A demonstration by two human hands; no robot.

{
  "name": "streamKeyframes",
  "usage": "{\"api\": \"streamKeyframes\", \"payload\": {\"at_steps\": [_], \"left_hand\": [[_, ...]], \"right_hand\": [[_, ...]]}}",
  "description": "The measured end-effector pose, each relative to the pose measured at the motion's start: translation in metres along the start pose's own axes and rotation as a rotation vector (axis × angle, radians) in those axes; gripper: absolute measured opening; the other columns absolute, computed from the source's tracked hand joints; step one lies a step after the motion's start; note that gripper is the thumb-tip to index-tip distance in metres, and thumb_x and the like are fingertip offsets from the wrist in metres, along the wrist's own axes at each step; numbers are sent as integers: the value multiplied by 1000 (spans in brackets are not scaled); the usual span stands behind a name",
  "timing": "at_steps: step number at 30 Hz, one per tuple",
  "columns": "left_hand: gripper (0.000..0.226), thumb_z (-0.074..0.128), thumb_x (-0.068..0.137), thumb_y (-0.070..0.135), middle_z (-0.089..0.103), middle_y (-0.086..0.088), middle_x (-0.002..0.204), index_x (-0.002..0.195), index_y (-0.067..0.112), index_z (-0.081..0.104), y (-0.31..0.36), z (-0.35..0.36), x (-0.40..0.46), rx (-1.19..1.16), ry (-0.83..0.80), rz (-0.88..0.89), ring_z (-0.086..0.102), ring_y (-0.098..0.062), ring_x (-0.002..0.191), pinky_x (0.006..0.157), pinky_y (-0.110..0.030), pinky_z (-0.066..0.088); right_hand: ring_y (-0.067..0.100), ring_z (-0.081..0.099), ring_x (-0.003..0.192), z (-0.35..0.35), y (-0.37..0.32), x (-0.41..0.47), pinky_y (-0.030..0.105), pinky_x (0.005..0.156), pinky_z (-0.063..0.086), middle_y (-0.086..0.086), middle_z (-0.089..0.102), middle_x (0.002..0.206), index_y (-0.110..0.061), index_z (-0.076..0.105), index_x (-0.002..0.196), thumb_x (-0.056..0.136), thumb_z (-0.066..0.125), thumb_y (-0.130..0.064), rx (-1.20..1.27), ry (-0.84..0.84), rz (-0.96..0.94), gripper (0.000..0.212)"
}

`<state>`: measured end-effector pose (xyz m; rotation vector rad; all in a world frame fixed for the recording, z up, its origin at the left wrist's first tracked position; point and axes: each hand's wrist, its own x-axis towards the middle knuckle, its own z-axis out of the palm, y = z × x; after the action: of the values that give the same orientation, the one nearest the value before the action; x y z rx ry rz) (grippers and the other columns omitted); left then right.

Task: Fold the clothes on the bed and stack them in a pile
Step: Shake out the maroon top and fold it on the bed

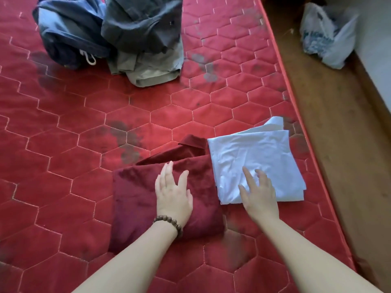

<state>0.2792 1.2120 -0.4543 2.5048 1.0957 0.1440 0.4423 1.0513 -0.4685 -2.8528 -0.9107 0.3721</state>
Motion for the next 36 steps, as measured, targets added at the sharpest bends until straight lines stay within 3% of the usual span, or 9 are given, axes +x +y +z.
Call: {"api": "streamKeyframes", "payload": {"at_steps": [7,13,16,19,22,25,28,31,36], "left_hand": [[55,55,89,13,17,-17,154,142,17,40,81,52,10,-278,-230,153,18,-29,143,113,-26,17],[59,57,87,22,14,-18,153,143,24,38,105,96,40,-172,-184,-95,19,-36,138,116,-39,20],[53,62,85,21,27,-18,145,137,23,48,113,103,51,-196,-95,-198,28,-38,128,109,-44,29],[51,64,83,12,32,-15,134,132,21,53,117,107,53,-299,-63,-193,39,-35,119,99,-41,40],[55,66,82,9,28,-10,129,133,24,52,120,109,50,-402,-6,-265,53,-26,93,88,-28,44],[52,68,82,15,30,-5,120,131,28,54,124,108,48,-471,28,-358,48,-8,68,77,-14,35],[47,67,86,27,42,-5,116,131,35,54,127,103,48,-543,-69,-387,54,-16,84,84,-17,34],[47,60,88,19,50,-8,123,133,30,54,128,92,44,-513,-179,-321,56,-24,110,94,-22,36],[51,54,90,16,47,-5,132,139,27,47,128,54,32,-491,-176,-199,55,-27,111,95,-32,43]], "right_hand": [[34,19,142,-18,94,39,49,112,24,16,14,157,-32,22,151,93,49,-48,-57,-12,80,65],[29,7,145,-8,127,96,46,115,13,11,-1,160,-42,10,151,88,48,-61,31,-44,122,76],[31,20,138,-3,133,110,49,109,23,13,16,154,-44,13,149,85,52,-63,51,-79,132,77],[28,35,118,-3,135,112,46,96,38,8,34,132,-47,17,148,83,56,-61,87,-65,96,77],[24,46,99,-6,138,108,37,82,46,1,32,115,-58,10,143,81,61,-56,255,-113,98,80],[20,53,86,-10,143,101,31,77,42,-1,32,112,-64,10,139,80,65,-53,358,-165,137,82],[15,50,92,-15,151,91,25,84,35,-3,36,112,-62,16,140,82,66,-47,454,-221,125,78],[17,51,106,-25,155,77,24,89,32,0,48,116,-44,33,144,87,65,-40,486,-224,101,65],[15,50,109,-50,136,46,25,87,32,-3,49,116,-26,44,142,89,65,-28,488,-77,63,56]]}}
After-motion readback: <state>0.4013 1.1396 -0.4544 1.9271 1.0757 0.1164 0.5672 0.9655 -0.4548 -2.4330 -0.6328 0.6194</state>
